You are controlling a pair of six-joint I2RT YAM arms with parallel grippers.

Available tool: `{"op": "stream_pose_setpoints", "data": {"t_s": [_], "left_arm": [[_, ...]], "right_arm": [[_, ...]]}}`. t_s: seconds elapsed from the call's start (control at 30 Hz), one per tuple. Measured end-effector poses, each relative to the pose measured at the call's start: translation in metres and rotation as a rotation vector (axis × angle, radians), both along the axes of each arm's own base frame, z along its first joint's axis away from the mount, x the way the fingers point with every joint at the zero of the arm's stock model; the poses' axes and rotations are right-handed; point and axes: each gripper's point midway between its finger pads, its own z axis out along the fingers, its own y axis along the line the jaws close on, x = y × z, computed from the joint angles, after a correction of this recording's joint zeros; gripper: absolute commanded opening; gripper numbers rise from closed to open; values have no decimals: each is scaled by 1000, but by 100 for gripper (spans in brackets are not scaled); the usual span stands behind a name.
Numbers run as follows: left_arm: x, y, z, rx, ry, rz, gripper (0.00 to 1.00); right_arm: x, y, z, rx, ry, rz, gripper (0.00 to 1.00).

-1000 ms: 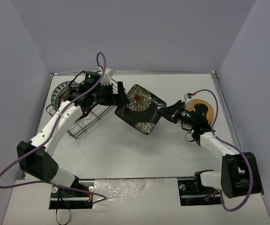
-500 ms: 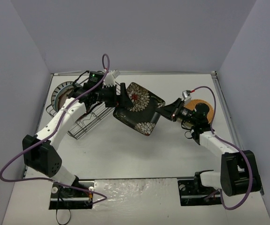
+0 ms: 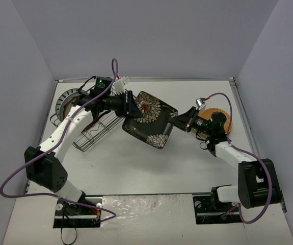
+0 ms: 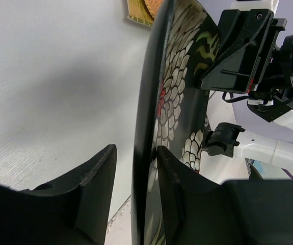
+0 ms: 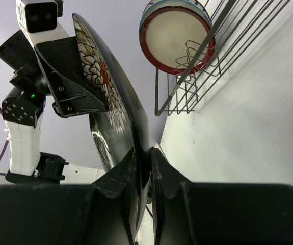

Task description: Load the plates into the dish rack

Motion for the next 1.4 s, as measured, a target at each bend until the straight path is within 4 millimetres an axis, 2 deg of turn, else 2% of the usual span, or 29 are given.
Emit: {"op": "stream_pose_setpoints", "data": {"t_s": [0.3, 0.53, 0.9, 1.23, 1.4], "left_arm": [[-1, 16, 2, 8, 14, -10, 32], [-5, 17, 6, 18, -1, -37, 38], [-8, 17, -1, 37, 25, -53, 37], [-14, 7, -4, 36, 32, -90, 29], [-16, 3, -5, 32, 39, -109, 7]], "right_arm": [[-2, 1, -3, -3, 3, 18, 0], [-4, 2, -3, -6, -1, 30, 0], [-4, 2, -3, -7, -5, 36, 0], [-4, 2, -3, -9, -7, 37, 0], [-4, 2, -4, -14, -11, 36, 0]]}}
